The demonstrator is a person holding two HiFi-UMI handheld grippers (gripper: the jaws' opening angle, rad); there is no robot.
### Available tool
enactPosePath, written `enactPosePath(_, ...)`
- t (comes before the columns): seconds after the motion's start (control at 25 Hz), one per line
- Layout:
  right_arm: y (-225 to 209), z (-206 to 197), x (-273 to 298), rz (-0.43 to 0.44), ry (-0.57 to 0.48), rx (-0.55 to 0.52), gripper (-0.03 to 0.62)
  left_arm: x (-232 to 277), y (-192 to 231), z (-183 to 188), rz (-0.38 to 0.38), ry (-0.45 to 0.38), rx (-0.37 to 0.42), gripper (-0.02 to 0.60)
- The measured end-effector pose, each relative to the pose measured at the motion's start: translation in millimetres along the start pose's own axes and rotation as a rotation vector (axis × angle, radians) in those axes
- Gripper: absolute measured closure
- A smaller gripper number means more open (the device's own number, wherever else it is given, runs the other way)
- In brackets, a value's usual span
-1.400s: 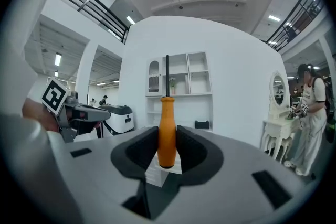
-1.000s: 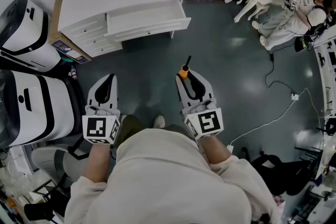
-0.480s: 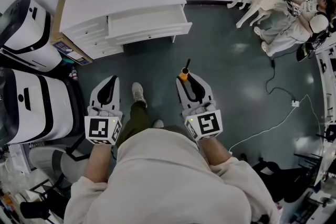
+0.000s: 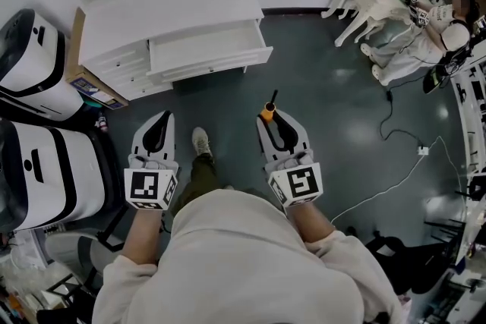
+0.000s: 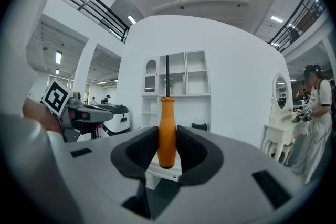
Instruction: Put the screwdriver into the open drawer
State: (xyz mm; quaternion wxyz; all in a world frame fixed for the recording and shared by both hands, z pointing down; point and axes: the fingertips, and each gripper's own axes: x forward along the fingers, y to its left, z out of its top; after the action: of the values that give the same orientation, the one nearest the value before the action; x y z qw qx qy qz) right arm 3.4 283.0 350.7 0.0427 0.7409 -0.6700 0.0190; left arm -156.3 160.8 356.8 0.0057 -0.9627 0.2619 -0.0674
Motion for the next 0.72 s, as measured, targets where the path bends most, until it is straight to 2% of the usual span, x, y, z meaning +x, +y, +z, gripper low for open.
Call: enactPosePath(0.72,-58,21,166,-0.068,0.021,-0.006,0.479,148,113,14,-0.047,0.011,-0.013,0.577)
